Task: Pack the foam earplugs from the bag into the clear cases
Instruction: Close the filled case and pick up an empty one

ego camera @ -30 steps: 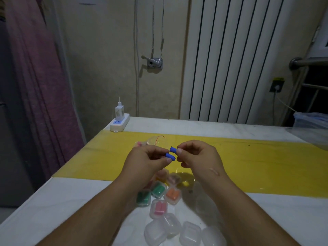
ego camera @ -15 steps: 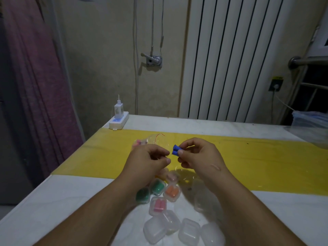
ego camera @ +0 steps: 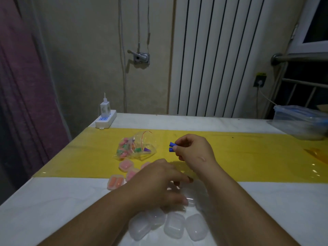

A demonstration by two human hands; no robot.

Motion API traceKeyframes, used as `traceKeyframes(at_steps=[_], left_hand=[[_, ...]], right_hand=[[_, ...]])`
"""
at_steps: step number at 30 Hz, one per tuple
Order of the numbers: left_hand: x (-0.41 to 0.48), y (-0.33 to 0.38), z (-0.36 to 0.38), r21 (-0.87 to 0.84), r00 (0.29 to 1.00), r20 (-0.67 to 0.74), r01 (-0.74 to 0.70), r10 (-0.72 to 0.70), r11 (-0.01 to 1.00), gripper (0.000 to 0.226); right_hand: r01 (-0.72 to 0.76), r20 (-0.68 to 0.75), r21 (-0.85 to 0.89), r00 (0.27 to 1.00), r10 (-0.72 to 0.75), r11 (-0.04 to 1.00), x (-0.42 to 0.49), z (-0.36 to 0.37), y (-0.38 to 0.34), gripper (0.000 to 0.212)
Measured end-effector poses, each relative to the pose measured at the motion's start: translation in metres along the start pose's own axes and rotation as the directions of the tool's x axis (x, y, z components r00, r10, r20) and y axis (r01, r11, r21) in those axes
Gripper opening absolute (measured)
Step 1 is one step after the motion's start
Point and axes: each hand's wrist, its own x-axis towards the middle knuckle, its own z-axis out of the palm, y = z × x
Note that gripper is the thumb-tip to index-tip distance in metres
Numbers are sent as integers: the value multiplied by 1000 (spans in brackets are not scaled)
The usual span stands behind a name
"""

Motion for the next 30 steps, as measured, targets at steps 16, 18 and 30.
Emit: traceKeyframes(at_steps=[16,18,30], left_hand=[[-8,-9,-14,-118,993,-60,90,-98,989,22],[-4,-7,-7,-19,1000,3,19,-19,1000,33],[-15,-19,-36,-567,909,-157,238,-387,789,48]], right_hand=[[38,-36,66,999,-36,997,-6,3,-9,7],[38,-29,66,999,-36,997,-8,6,-9,7],[-5,27,243,1000,-2,970,-12,2,-14,20]])
